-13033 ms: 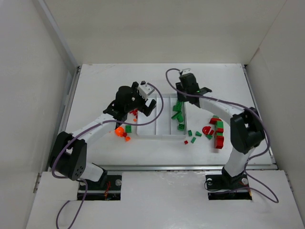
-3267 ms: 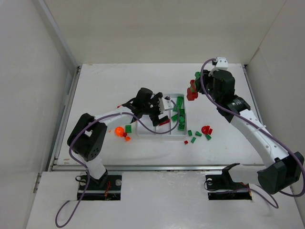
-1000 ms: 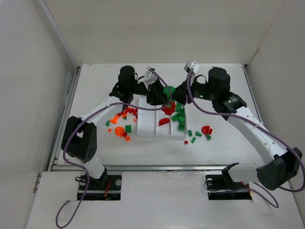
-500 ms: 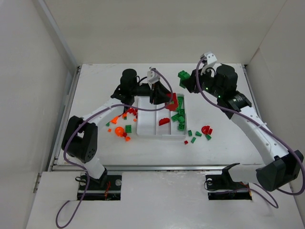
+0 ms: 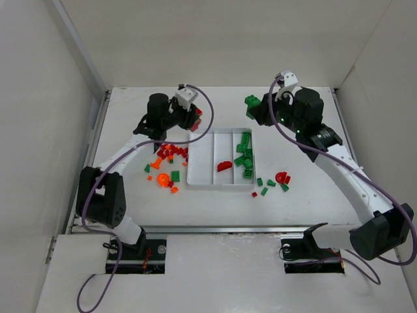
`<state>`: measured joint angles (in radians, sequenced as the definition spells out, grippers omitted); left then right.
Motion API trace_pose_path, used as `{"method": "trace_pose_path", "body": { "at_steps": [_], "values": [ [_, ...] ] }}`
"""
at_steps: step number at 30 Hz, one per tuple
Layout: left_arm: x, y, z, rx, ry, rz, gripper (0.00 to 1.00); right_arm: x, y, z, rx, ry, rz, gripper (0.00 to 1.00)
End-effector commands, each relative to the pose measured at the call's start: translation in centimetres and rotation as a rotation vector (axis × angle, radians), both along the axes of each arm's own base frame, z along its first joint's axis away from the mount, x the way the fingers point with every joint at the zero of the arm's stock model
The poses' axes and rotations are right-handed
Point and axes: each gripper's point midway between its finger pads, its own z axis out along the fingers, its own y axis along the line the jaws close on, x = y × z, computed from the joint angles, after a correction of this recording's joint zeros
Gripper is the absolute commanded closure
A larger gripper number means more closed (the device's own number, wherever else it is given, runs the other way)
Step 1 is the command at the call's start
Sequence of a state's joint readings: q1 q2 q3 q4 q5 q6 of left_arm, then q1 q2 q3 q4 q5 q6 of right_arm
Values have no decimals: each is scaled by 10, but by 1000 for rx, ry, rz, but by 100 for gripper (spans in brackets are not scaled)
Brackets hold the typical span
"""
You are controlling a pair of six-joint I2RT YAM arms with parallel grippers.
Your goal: Sort the legos into containers by color
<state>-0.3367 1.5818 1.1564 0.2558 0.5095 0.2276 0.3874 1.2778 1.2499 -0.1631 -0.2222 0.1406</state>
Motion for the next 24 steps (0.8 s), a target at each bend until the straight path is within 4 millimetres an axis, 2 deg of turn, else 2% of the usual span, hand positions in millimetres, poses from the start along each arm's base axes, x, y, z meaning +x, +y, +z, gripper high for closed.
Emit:
{"method": "trace_pose_path", "body": {
  "at_steps": [1,2,5,7,8,9,11,12,13,16,19,22,24],
  "values": [
    [27,106,22,207,-157,400,100,8,4,2,28,-17,-15,100],
    [28,131,4,268,-137,495,100,9,9,-4,23,-4,-5,100],
    [27,173,-12,354,-135,617,100,9,24,-14,14,19,30,100],
    [20,183,-39,403,-91,631,100,8,34,-17,10,28,52,100],
    [20,190,-41,415,-102,648,100,10,35,-15,12,25,52,100],
    [14,191,-54,428,-78,642,100,9,42,-22,5,39,67,100],
    [10,193,-63,446,-63,634,100,10,48,-17,0,24,80,100],
    [8,191,-68,447,-55,622,97,10,52,-21,-12,26,93,100],
    [4,190,-76,451,-39,608,88,10,52,-21,-12,26,93,100],
    [-2,185,-88,446,-20,573,82,6,57,-21,-11,27,111,100],
    [-6,178,-95,437,-2,530,60,5,58,-21,-16,22,122,100],
    [-10,169,-100,421,17,474,32,4,59,-21,-22,17,134,100],
    [-11,160,-96,389,14,437,24,1,60,-17,-23,3,150,100]
  ]
}}
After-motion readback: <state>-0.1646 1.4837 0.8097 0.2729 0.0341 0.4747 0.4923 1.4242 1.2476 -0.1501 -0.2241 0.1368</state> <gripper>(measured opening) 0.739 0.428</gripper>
